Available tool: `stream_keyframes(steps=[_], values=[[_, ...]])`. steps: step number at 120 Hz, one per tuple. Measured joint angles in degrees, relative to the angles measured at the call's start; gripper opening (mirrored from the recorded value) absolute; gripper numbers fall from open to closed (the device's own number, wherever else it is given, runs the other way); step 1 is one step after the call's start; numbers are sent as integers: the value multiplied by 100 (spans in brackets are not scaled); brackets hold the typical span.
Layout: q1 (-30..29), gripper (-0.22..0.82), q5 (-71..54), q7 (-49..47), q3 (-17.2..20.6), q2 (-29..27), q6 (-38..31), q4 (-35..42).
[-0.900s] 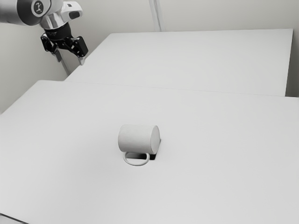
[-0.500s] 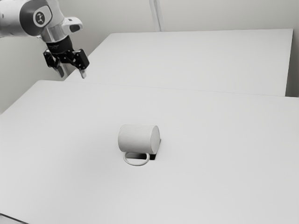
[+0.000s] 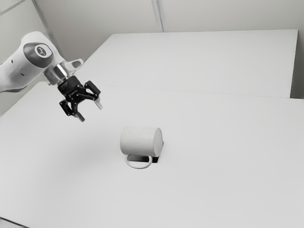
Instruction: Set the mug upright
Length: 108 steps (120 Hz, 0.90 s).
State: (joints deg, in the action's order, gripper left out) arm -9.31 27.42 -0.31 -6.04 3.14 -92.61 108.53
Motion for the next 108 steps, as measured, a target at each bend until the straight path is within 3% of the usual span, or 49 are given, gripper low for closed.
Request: stream_keyframes(steps=[73,108], values=[[-71,60,2031,420,-3,1465,16,-36],[-22,60,2660,633,-2,1810,-256,-65]])
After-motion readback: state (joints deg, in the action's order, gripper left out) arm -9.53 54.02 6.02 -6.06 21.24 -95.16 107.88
